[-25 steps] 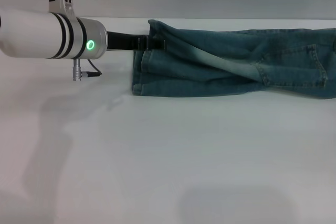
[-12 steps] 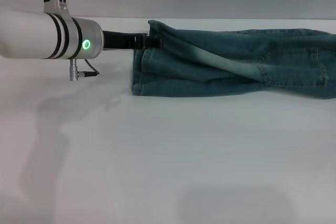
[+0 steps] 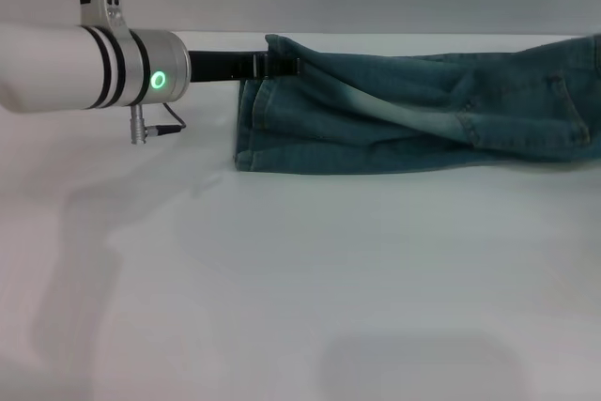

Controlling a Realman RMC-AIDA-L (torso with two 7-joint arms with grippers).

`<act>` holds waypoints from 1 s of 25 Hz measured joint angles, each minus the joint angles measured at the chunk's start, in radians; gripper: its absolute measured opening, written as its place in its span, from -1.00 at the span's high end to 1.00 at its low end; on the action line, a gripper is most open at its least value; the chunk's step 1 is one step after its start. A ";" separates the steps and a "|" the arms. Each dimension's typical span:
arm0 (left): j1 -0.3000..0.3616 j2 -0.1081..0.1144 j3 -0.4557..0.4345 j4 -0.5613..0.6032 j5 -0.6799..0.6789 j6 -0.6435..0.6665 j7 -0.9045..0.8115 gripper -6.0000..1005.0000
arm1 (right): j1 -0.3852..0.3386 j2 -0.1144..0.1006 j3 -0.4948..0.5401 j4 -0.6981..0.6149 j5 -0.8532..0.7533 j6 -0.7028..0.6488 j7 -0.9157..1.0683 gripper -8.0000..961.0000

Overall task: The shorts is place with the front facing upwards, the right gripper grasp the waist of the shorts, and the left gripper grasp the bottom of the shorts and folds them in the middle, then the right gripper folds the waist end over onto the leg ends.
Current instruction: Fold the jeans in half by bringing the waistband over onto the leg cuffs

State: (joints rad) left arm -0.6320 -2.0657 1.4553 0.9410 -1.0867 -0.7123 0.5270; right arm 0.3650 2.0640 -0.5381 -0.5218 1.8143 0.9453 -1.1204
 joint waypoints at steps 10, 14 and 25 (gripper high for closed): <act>0.038 -0.001 0.094 -0.007 -0.079 0.089 0.060 -0.65 | 0.122 -0.019 -0.152 -0.126 -0.012 -0.013 0.132 0.86; 0.041 -0.001 0.103 -0.012 -0.079 0.100 0.060 -0.65 | 0.190 -0.023 -0.214 -0.131 -0.013 -0.041 0.150 0.86; 0.144 0.004 0.092 0.027 -0.083 0.193 0.097 -0.65 | 0.333 -0.008 -0.399 -0.130 -0.013 -0.149 0.179 0.86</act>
State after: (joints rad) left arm -0.4884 -2.0620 1.5469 0.9684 -1.1692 -0.5197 0.6241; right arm 0.6982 2.0561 -0.9372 -0.6521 1.8018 0.7965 -0.9409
